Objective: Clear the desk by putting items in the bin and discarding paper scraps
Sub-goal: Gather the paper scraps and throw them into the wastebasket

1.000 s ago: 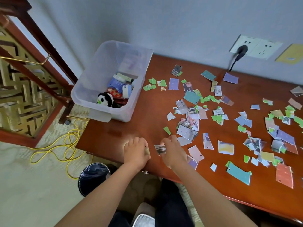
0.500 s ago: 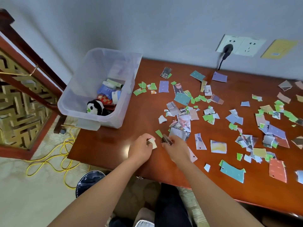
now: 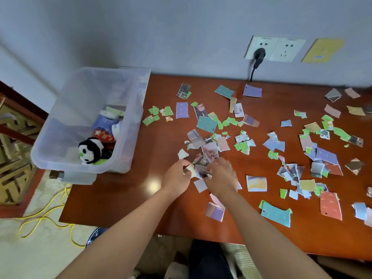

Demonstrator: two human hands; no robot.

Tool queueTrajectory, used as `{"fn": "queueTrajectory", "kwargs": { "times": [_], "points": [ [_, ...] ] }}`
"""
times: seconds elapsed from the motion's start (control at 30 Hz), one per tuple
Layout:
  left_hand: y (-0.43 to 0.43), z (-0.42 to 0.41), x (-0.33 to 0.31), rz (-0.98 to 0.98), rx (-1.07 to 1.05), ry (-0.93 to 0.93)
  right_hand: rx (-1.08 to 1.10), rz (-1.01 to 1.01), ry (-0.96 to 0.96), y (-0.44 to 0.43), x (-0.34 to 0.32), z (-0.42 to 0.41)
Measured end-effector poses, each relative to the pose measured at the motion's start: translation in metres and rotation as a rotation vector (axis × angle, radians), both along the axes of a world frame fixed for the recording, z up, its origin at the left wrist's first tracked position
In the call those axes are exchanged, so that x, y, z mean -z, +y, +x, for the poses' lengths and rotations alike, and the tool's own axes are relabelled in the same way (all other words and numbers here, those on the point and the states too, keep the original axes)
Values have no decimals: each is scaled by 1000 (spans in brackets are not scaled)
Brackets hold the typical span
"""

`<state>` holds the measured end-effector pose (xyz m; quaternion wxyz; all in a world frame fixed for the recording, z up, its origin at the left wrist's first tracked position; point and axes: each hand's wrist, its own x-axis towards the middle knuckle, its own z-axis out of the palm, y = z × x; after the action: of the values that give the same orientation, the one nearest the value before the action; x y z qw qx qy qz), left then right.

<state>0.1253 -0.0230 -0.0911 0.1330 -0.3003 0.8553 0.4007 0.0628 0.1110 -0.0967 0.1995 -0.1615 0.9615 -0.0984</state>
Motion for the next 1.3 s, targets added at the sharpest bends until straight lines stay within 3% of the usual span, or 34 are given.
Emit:
{"fn": "queueTrajectory", "kwargs": {
  "times": [0.2, 0.4, 0.57, 0.73, 0.97, 1.3],
  "points": [
    [2, -17, 2, 12, 21, -9, 109, -112, -137, 5, 1, -10],
    [13, -37, 6, 80, 3, 17, 396, -421, -301, 14, -5, -31],
    [24, -50, 6, 163, -176, 46, 665, -660, -371, 14, -13, -46],
    [23, -55, -11, 277, -385, 42, 731, -805, -471, 4, -21, -51],
    [-9, -3, -28, 306, -607, 187, 602, -864, -674, -44, -35, -24],
    [-79, 145, -31, 158, -851, 236, 289, -729, -853, -148, -47, 94]
  ]
}}
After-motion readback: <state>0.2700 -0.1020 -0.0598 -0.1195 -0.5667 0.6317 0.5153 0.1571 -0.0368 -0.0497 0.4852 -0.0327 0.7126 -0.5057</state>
